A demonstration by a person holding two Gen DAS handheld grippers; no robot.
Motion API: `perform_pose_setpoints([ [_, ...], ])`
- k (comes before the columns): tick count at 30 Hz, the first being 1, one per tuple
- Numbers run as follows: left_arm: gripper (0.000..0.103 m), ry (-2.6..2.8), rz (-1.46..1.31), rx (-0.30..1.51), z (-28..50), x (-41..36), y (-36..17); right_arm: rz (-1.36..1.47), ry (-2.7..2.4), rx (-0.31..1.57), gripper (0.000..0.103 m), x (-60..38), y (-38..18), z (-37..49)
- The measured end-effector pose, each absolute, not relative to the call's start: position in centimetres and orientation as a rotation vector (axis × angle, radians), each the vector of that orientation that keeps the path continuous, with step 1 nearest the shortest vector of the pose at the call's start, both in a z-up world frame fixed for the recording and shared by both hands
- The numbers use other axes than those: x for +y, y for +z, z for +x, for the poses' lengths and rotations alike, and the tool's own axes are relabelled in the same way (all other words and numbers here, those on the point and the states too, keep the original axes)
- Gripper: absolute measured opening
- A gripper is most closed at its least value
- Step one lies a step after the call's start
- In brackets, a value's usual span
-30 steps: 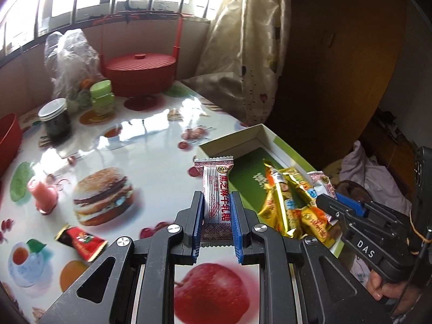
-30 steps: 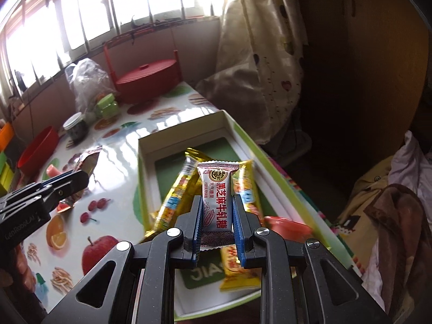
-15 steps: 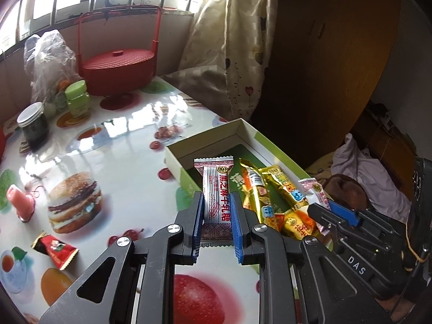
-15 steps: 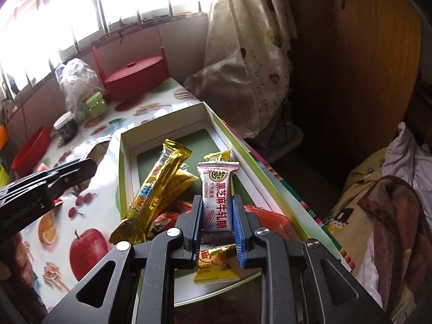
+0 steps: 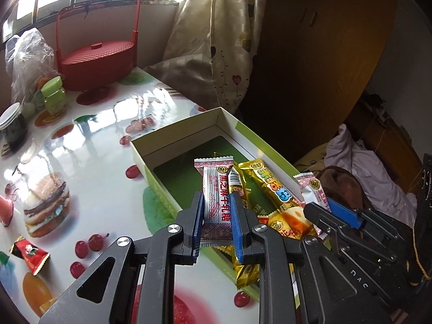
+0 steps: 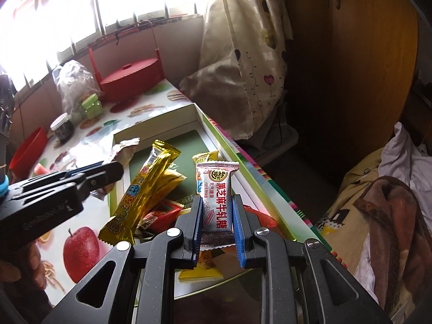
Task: Organize snacks
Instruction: 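Lower both held nougat candies into the green box with both grippers, then open both grippers to release the nougat candies into the box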
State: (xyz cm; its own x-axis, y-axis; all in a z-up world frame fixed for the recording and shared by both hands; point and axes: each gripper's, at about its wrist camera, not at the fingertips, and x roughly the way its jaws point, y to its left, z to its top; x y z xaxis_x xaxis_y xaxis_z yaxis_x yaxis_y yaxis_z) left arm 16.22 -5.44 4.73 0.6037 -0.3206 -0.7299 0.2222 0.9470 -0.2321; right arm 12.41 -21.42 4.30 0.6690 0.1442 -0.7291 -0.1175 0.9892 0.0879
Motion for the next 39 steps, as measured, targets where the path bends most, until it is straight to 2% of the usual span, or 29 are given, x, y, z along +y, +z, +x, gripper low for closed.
perform_pose_setpoints([
  [39,0.021,-0.313,-0.096,0.925,17.2,-7.4,3.0,0.015,0.164,0.818,0.020,-21.5,3.7,13.4],
])
